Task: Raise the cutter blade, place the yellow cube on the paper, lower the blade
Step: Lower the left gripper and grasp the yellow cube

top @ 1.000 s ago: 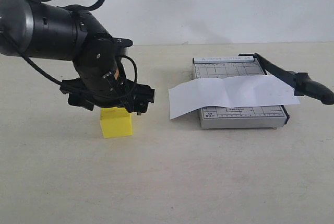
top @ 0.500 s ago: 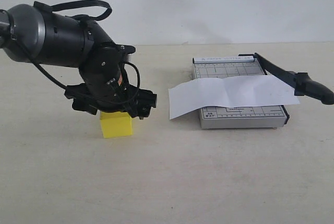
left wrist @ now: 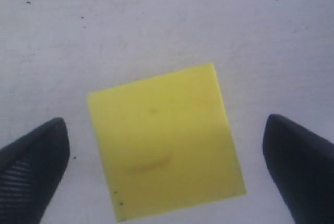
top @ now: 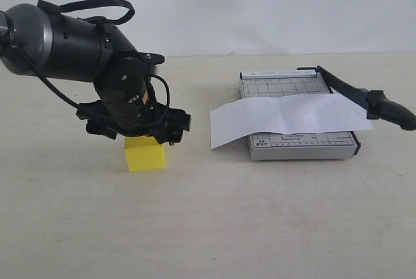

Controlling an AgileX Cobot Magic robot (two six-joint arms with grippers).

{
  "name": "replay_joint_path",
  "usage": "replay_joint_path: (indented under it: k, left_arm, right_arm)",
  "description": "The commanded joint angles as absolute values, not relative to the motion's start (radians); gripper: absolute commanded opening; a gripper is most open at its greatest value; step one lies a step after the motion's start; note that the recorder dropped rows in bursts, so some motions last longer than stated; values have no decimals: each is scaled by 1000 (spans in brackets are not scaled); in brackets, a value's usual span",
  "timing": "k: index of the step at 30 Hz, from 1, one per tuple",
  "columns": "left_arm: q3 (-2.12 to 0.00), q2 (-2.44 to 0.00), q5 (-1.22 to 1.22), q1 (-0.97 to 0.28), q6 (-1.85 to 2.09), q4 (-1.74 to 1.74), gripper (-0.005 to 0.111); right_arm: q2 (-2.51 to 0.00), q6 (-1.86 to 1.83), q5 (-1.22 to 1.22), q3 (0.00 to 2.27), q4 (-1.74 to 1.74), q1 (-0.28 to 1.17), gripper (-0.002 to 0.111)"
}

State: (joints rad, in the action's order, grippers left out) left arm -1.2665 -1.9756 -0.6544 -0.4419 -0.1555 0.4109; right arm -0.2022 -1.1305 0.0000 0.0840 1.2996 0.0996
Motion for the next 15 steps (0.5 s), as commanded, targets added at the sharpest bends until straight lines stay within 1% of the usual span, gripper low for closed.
replay_joint_path:
  k: [1,15]
  left_arm:
    - [-1273,-1986,-647,-440,-168,415,94]
    - [-1273,-2025,-647,-440,-168,400,93]
  right_arm:
    - [-196,-1133,0,82,1298,103,0]
    - [-196,-1133,-22,82,1298,103,0]
